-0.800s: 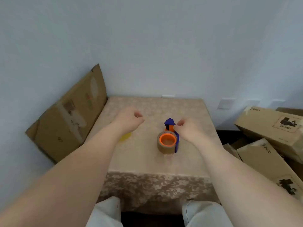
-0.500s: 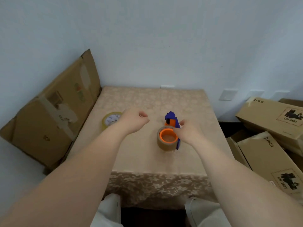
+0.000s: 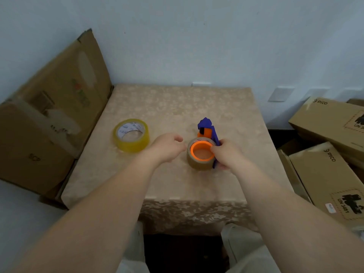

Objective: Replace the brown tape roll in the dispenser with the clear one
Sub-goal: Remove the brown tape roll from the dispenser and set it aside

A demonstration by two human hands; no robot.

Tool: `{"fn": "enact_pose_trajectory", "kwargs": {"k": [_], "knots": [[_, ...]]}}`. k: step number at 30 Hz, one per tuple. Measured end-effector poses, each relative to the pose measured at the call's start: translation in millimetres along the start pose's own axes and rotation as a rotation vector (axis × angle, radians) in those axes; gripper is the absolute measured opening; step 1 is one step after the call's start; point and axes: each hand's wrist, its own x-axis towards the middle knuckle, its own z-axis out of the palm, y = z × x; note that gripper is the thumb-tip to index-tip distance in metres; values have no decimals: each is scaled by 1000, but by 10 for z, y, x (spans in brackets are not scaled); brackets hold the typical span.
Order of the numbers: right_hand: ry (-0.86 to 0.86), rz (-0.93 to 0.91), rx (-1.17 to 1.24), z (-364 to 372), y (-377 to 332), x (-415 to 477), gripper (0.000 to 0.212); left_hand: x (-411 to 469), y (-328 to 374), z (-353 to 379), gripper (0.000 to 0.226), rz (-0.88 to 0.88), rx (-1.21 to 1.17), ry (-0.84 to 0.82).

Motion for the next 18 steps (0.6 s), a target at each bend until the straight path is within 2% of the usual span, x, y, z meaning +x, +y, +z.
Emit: {"fn": "enact_pose_trajectory", "kwargs": {"k": [4, 8, 11, 14, 16, 18], "knots": [[-49, 99, 171, 23, 20, 23, 20, 35, 7, 169, 52, -65, -108, -51], [-81, 106, 287, -3, -12, 28, 19, 74, 9, 306, 33, -79, -138, -69], [-99, 82, 357, -14, -33, 22, 10, 100, 18, 346, 26, -85, -216, -47], [-102, 40, 390, -48, -47, -12, 10, 102, 37, 323, 19, -88, -323, -2], [-128, 26, 465, -98, -40, -38, 23, 97, 43, 270, 15, -94, -384, 21], [-177, 42, 540, -160, -45, -67, 26, 85, 41, 201, 17, -108, -412, 21]]}}
